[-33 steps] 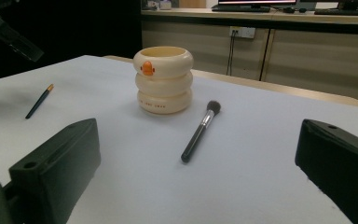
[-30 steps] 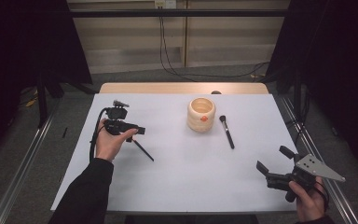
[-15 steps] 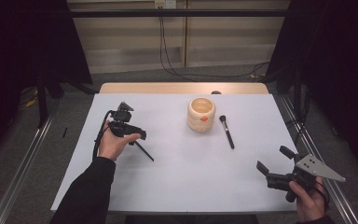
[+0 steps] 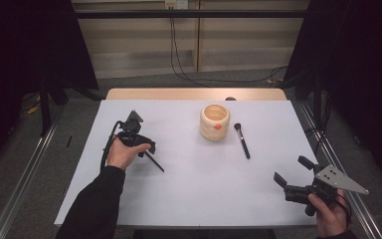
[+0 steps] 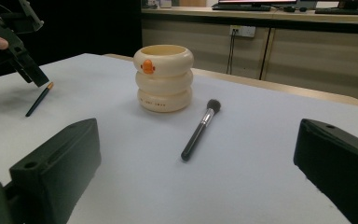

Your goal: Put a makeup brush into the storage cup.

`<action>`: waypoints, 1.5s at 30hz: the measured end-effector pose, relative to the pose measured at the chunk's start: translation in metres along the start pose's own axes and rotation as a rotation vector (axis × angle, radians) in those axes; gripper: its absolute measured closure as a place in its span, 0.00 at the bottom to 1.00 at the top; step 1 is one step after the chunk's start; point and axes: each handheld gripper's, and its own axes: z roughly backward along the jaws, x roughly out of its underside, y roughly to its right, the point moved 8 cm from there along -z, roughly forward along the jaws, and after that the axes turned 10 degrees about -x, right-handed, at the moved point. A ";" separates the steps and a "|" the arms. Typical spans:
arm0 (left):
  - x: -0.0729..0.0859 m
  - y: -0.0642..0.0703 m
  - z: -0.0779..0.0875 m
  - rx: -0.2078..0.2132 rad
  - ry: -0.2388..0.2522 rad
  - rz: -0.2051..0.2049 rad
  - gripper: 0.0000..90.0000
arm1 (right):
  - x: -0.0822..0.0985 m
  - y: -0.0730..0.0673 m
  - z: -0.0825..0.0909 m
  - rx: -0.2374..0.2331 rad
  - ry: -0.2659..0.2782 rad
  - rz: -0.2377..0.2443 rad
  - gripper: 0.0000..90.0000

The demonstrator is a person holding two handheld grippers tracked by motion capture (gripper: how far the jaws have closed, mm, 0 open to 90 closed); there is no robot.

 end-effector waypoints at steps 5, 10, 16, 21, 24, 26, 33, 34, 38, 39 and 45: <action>0.004 0.001 -0.006 -0.003 -0.052 -0.006 0.25 | -0.001 -0.001 0.000 -0.004 0.004 0.004 0.00; 0.003 0.001 -0.009 -0.002 -0.066 0.020 0.29 | -0.001 -0.001 0.000 -0.004 0.005 0.004 0.00; -0.001 0.003 -0.008 0.014 -0.056 0.080 0.38 | 0.000 0.000 0.000 -0.002 0.002 0.000 0.00; -0.004 0.008 -0.007 0.013 -0.061 0.090 0.45 | 0.000 -0.001 -0.001 -0.006 0.002 0.003 0.00; -0.005 0.012 -0.010 -0.002 -0.081 0.094 0.50 | 0.000 0.000 0.000 -0.001 0.003 -0.003 0.00; -0.006 0.012 -0.010 -0.021 -0.092 0.096 0.54 | 0.000 -0.001 -0.001 -0.007 0.003 0.004 0.00; -0.007 0.013 -0.014 -0.083 -0.133 0.086 0.65 | 0.000 -0.001 -0.001 -0.012 -0.003 0.001 0.00; -0.008 0.012 -0.014 -0.103 -0.147 0.078 0.65 | 0.000 -0.001 -0.001 -0.012 -0.003 0.001 0.00; -0.008 0.013 -0.016 -0.139 -0.157 0.068 0.73 | 0.000 -0.002 -0.001 -0.012 0.000 0.003 0.00; -0.008 0.012 -0.016 -0.139 -0.158 0.066 0.73 | 0.000 -0.002 -0.001 -0.012 0.000 0.003 0.00; -0.008 0.008 -0.015 -0.132 -0.160 0.058 0.82 | -0.001 -0.002 -0.001 -0.010 0.002 0.004 0.00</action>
